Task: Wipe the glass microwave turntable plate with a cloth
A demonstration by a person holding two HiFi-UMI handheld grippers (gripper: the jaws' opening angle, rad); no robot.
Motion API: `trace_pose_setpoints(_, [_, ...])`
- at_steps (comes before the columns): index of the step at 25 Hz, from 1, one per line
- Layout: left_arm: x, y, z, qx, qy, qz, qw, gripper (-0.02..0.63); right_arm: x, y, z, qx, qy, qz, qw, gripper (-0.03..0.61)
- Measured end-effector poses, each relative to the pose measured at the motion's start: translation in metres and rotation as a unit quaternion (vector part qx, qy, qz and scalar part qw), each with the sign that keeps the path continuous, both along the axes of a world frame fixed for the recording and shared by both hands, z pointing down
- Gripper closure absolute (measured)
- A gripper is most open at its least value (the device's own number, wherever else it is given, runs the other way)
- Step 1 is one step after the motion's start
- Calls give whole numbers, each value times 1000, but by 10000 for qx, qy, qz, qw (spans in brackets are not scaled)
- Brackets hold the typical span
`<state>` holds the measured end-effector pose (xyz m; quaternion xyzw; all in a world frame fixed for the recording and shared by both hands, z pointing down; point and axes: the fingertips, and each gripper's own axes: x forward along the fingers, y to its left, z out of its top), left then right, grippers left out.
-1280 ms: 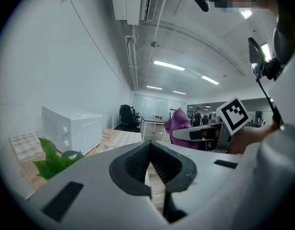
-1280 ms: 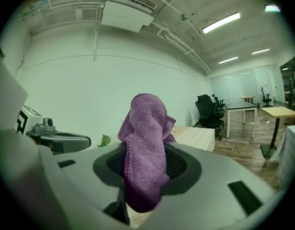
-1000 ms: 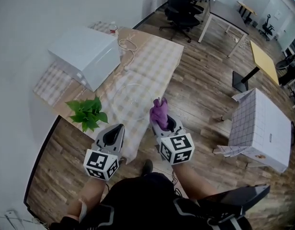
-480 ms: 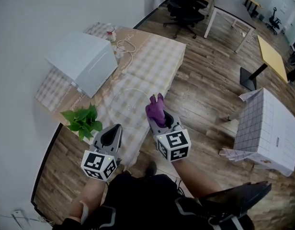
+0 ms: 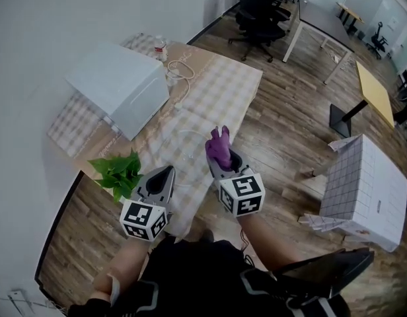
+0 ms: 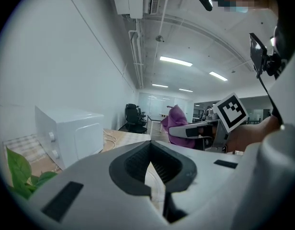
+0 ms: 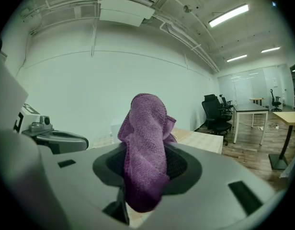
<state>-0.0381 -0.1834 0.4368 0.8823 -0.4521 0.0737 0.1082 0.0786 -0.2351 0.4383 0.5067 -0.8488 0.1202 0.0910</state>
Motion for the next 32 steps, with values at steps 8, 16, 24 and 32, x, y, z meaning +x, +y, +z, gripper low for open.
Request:
trace_pose_setpoints(8, [-20, -22, 28, -231, -138, -40, 9996, 611, -33, -40, 30, -272, 61, -137, 9995, 419])
trace_pose_setpoints(16, [-36, -44, 65, -602, -171, -175, 9979, 611, -66, -75, 87, -761, 443, -337, 9955, 419])
trace_pose_setpoints(24, [-56, -63, 106, -1037, -353, -225, 9937, 611, -97, -118, 143, -1123, 697, -372, 9905, 419])
trace_pose_setpoints(32, [-51, -66, 123, -1208, -405, -40, 9918, 611, -117, -145, 205, -1744, 1005, -169, 9794, 419])
